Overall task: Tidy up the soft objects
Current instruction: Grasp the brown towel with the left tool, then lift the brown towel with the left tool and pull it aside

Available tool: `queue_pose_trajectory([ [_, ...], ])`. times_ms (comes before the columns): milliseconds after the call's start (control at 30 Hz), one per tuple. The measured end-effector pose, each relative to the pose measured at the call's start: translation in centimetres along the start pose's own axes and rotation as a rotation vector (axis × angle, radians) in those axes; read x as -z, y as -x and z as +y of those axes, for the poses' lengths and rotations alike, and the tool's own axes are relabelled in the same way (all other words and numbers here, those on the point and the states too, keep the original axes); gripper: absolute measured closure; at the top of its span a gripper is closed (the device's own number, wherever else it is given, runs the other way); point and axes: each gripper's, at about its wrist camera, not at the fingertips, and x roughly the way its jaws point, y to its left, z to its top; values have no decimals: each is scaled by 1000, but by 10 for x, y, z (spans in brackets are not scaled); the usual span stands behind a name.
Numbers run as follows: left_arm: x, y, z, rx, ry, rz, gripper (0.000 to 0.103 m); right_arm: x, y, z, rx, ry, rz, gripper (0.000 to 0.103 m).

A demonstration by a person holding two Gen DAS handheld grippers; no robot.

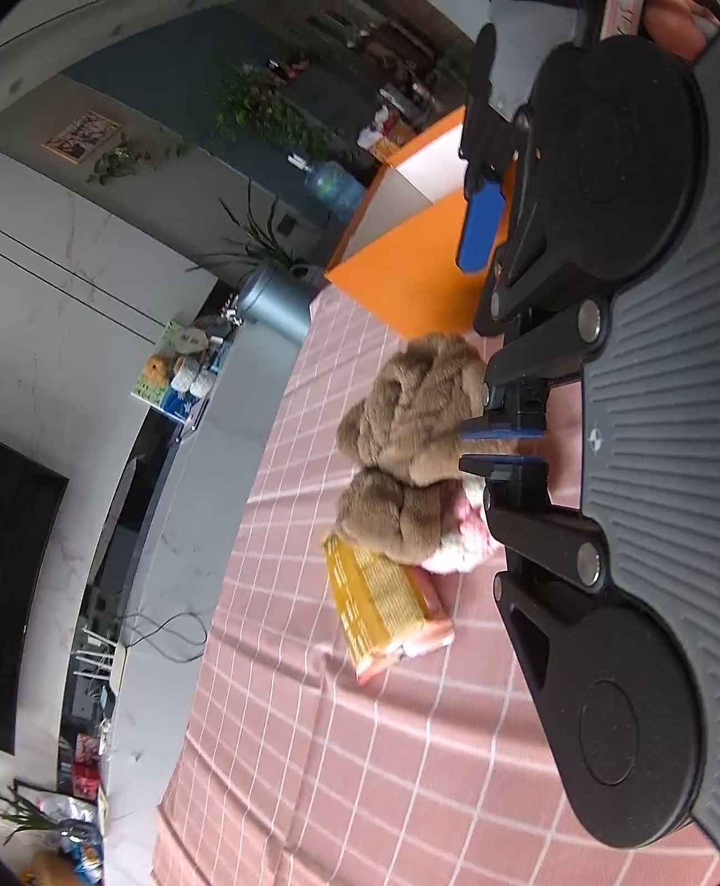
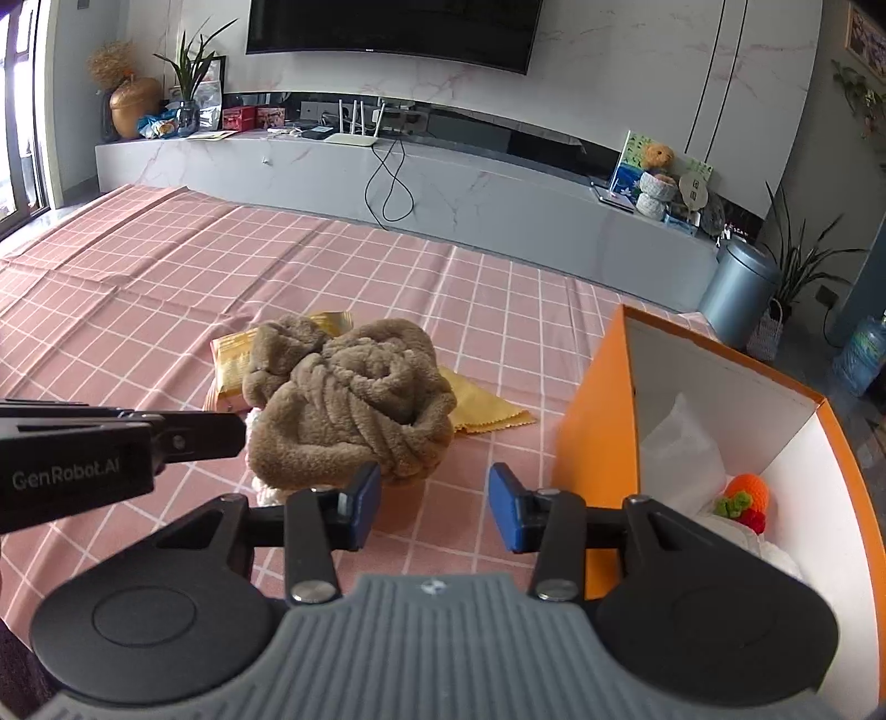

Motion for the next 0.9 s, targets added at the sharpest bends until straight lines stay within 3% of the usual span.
queue_pose_trajectory([
  [100, -3, -9, -4, 10, -7, 9, 86, -6, -6, -3, 24, 10, 17, 61],
  [267, -3, -24, -4, 11, 21, 35, 78, -15, -15, -11, 37, -24, 30, 65],
  [333, -2, -28, -2, 10, 31, 41, 68, -16, -17, -12, 38, -29, 30, 65],
  [433, 1, -35, 1, 18, 50, 54, 62, -16, -22, -12, 15, -51, 46, 65],
  [667, 2, -49, 6, 23, 85, 81, 62, -16, -30, -9, 7, -58, 65, 74],
  [700, 3, -51, 7, 24, 90, 84, 70, -16, -30, -10, 4, -56, 66, 74],
  [733, 3, -52, 7, 25, 89, 83, 85, -16, -29, -10, -3, -54, 64, 74],
  [900, 2, -43, -4, 26, 23, 38, 95, -14, -23, -8, 15, -39, 40, 72],
])
